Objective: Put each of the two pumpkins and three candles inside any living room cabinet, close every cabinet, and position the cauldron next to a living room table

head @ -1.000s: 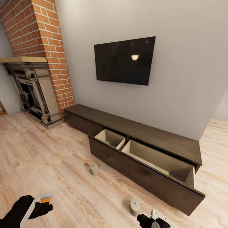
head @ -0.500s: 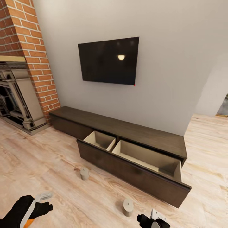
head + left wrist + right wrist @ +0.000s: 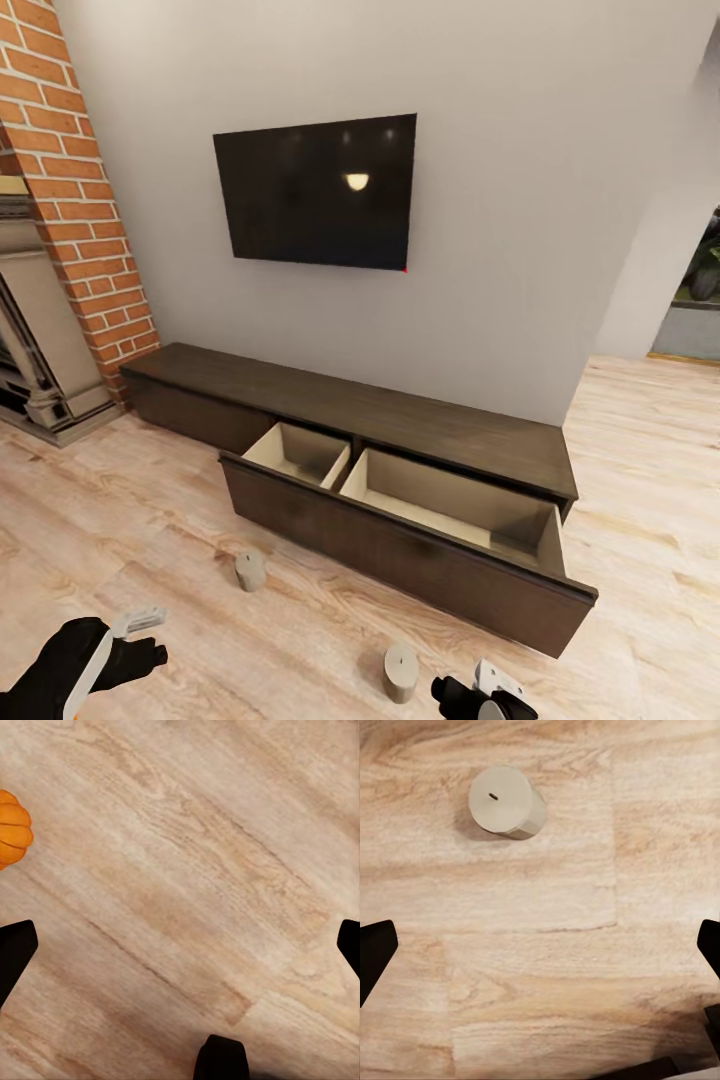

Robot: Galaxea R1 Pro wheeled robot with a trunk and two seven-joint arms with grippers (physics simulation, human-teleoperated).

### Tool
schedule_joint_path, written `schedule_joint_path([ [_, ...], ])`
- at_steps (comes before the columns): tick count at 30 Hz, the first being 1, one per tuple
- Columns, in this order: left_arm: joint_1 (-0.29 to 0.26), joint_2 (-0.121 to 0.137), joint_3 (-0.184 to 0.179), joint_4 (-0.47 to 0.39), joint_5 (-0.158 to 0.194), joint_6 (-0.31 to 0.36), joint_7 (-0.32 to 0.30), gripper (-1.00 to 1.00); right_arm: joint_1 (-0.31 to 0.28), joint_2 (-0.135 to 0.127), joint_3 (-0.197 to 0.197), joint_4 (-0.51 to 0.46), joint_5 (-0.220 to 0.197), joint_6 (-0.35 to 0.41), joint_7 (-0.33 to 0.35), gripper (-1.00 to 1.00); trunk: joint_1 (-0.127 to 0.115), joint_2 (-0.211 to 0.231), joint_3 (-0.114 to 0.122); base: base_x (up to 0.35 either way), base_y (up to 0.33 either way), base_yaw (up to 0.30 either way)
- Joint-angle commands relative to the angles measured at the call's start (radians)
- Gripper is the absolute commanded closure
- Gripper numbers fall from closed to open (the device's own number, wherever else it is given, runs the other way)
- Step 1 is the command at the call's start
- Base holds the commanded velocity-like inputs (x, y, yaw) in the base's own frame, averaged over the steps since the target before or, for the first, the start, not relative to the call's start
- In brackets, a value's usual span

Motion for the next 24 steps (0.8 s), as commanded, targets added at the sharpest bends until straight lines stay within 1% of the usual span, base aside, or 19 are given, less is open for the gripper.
schedule_joint_path([
  [1,0.000,0.000,0.000,0.000,0.000,0.000,0.000,-1.00,0.000,0.000,0.000,0.000,0.000,0.000,0.003,-1.00,0.000,0.000,0.000,0.008,0.005,-0.008],
  [8,0.000,0.001,0.000,0.000,0.000,0.000,0.000,-1.00,0.000,0.000,-0.002,0.001,0.000,0.000,0.009,-1.00,0.000,0.000,0.000,0.002,0.001,-0.005],
  [11,0.000,0.001,0.000,0.000,0.000,0.000,0.000,-1.00,0.000,0.000,-0.003,0.001,0.000,0.000,0.009,-1.00,0.000,0.000,0.000,0.000,0.000,-0.131],
  [14,0.000,0.000,0.000,0.000,0.000,0.000,0.000,-1.00,0.000,-0.001,-0.004,0.001,0.000,0.000,0.009,-1.00,0.000,0.000,0.000,-0.052,0.000,-0.216],
  [20,0.000,0.001,0.000,0.000,0.000,0.000,-0.001,-1.00,0.000,0.000,-0.005,0.001,0.000,0.000,0.009,-1.00,0.000,0.000,0.000,-0.153,0.000,-0.265],
  [24,0.000,0.001,0.000,0.000,0.000,0.000,-0.001,-1.00,0.000,-0.001,-0.005,0.001,-0.001,0.000,0.009,-1.00,0.000,0.000,0.000,-0.043,0.000,-0.278],
])
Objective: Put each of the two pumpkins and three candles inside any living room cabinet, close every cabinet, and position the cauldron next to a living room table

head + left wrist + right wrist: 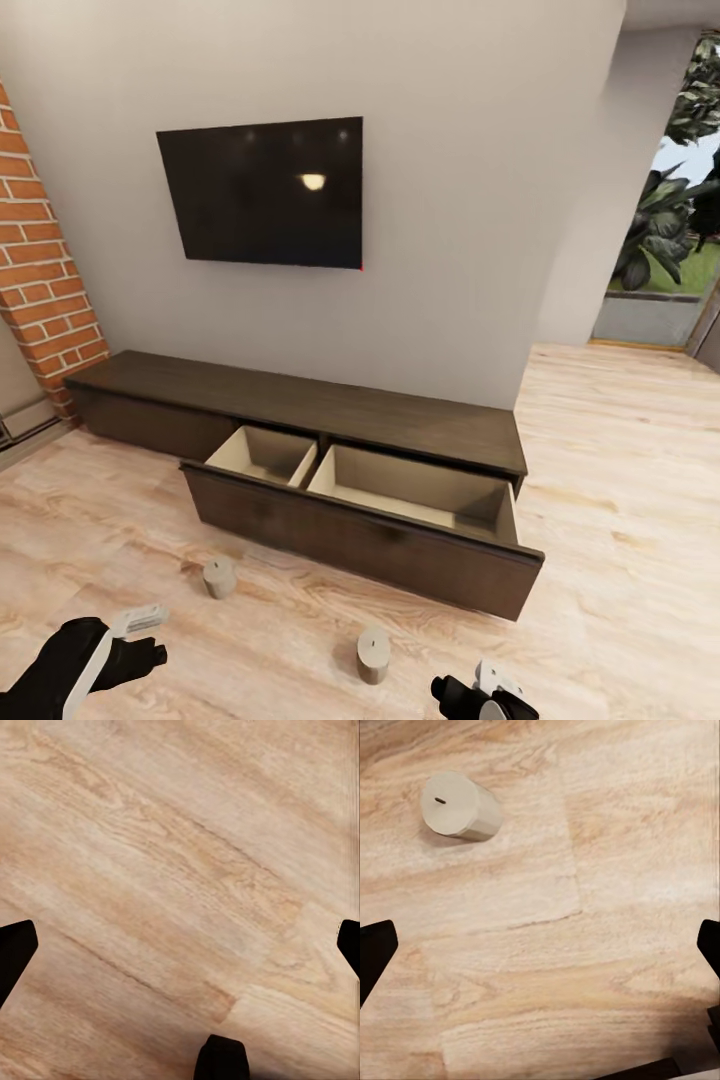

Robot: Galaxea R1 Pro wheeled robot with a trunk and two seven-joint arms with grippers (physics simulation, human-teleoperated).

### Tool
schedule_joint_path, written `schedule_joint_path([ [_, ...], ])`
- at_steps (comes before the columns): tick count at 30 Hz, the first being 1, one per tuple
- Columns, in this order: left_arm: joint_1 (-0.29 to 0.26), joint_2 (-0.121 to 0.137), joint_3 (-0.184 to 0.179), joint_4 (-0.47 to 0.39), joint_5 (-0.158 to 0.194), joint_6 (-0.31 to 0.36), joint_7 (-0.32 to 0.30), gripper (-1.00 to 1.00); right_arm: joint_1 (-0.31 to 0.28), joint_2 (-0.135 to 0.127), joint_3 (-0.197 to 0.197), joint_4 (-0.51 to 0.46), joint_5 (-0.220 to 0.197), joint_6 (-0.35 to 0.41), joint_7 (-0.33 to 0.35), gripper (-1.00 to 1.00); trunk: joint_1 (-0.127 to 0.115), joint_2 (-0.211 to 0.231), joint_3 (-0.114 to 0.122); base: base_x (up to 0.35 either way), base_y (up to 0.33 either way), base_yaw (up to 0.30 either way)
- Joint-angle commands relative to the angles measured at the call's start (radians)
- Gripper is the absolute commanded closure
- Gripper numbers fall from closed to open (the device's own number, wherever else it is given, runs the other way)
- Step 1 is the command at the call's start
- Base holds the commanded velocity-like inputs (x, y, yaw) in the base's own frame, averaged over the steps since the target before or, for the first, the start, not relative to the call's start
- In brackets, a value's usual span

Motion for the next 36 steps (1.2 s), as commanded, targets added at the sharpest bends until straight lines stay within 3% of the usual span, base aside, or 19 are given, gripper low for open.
schedule_joint_path([
  [1,0.000,0.000,0.000,0.000,0.000,0.000,0.000,-1.00,0.000,0.000,0.000,0.000,0.000,0.000,0.000,-1.00,0.000,0.000,0.000,-0.010,0.000,-0.280],
  [28,0.000,0.000,0.000,0.000,0.000,0.000,0.001,-1.00,0.000,0.001,0.003,0.001,0.000,-0.003,0.000,-1.00,0.000,0.000,0.000,0.071,0.068,-0.280],
  [36,0.000,0.000,0.000,0.000,0.000,0.000,0.001,-1.00,0.000,0.001,0.002,0.001,0.001,-0.003,0.000,-1.00,0.000,0.000,0.000,0.004,0.002,-0.079],
])
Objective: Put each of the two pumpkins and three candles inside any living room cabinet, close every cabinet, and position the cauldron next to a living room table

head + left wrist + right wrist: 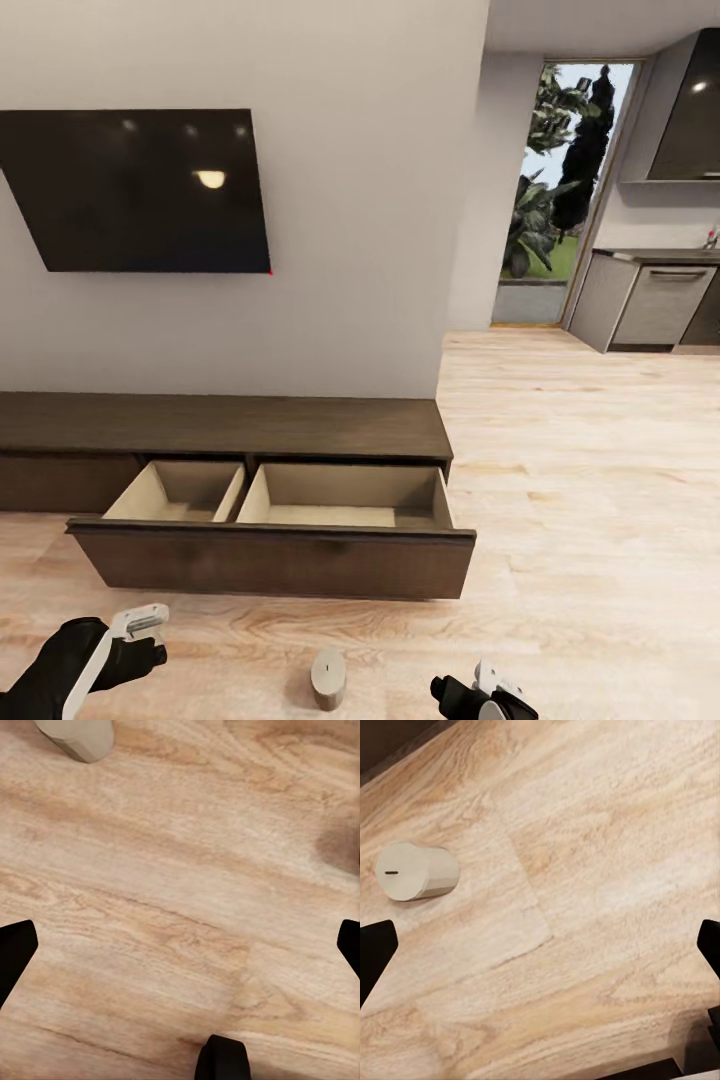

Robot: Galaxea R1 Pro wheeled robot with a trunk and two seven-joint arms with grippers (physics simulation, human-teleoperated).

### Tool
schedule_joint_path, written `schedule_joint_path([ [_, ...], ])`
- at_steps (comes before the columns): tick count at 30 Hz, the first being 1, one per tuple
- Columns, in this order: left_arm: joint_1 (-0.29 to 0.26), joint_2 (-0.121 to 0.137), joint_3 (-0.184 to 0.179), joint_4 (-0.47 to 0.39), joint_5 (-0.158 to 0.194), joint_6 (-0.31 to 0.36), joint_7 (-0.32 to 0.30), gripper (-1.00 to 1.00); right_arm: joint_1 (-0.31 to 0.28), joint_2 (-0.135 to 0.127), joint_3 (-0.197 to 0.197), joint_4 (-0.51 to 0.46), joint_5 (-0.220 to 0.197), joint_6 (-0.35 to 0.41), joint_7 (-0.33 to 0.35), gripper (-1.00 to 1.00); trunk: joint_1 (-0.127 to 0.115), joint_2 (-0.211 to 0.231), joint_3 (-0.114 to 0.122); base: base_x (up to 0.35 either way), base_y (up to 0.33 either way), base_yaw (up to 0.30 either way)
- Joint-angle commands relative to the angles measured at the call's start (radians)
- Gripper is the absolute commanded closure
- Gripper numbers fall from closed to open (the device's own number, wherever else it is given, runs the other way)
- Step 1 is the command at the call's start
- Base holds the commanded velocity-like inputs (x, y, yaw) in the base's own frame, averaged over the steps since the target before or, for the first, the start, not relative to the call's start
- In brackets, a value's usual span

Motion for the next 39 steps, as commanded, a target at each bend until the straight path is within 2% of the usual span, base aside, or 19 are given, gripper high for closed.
schedule_joint_path([
  [1,0.000,0.000,0.000,0.000,0.000,0.000,0.000,-1.00,0.000,0.000,0.000,0.000,0.000,-0.001,0.000,-1.00,0.000,0.000,0.000,0.000,0.000,-0.010],
  [15,0.000,-0.001,0.000,0.000,0.000,0.000,0.000,-1.00,0.000,0.001,0.000,0.000,0.002,-0.002,0.000,-1.00,0.000,0.000,0.000,-0.046,0.037,-0.002],
  [25,0.000,-0.003,0.000,0.000,0.000,0.000,0.000,-1.00,0.000,0.002,0.010,0.001,0.011,-0.004,0.000,-1.00,0.000,0.000,0.000,0.076,0.056,0.000],
  [39,0.000,-0.004,0.000,0.000,0.000,0.000,0.000,-1.00,0.001,0.001,0.012,0.021,0.012,-0.044,0.000,-1.00,0.000,0.000,0.000,0.002,0.001,0.000],
])
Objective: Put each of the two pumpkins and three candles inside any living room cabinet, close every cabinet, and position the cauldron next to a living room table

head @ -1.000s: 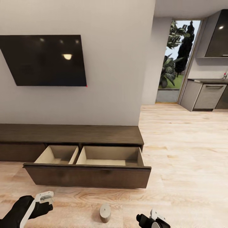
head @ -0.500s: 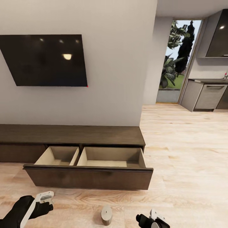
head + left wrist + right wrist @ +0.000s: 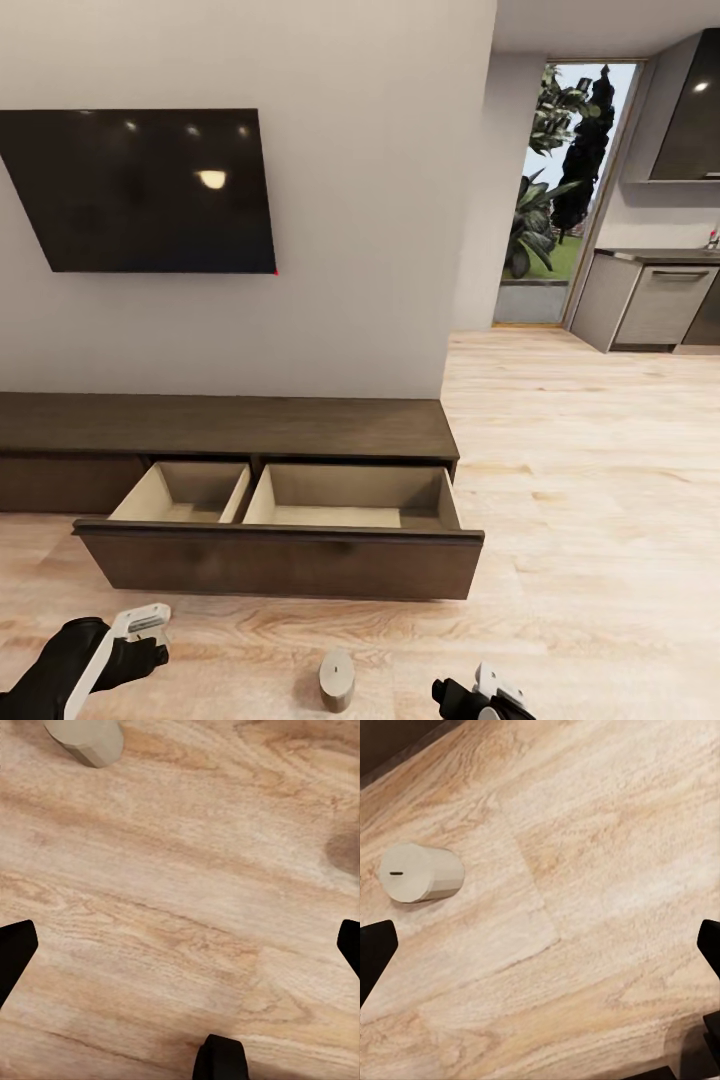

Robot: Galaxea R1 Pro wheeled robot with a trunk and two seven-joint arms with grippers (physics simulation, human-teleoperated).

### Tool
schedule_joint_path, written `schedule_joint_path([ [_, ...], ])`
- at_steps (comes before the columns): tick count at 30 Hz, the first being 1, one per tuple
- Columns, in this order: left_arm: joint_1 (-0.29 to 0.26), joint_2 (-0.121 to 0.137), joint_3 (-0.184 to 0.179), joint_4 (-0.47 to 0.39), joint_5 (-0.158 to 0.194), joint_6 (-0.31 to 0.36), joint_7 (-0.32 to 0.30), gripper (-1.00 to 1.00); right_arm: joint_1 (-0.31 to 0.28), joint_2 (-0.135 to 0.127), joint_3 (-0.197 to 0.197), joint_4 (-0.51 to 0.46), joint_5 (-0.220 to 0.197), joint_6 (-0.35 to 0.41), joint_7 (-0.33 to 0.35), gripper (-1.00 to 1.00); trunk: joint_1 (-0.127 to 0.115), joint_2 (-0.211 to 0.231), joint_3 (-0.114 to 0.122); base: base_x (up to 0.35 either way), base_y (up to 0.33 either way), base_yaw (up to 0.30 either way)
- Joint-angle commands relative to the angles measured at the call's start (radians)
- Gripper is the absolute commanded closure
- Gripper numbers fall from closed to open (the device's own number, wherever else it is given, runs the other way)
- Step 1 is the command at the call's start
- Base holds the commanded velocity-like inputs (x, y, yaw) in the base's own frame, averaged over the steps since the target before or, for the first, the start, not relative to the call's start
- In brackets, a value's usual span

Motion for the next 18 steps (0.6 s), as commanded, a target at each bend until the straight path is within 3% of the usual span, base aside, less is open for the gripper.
schedule_joint_path([
  [1,0.000,0.000,0.000,0.000,0.000,0.000,0.000,-1.00,0.000,0.000,0.000,0.000,0.000,0.000,0.000,-1.00,0.000,0.000,0.000,0.000,0.000,0.000],
  [18,0.000,0.003,0.006,0.000,0.000,0.001,-0.002,-1.00,0.000,0.014,0.002,-0.007,0.002,-0.002,-0.001,-1.00,0.000,0.000,0.000,0.000,0.000,0.000],
])
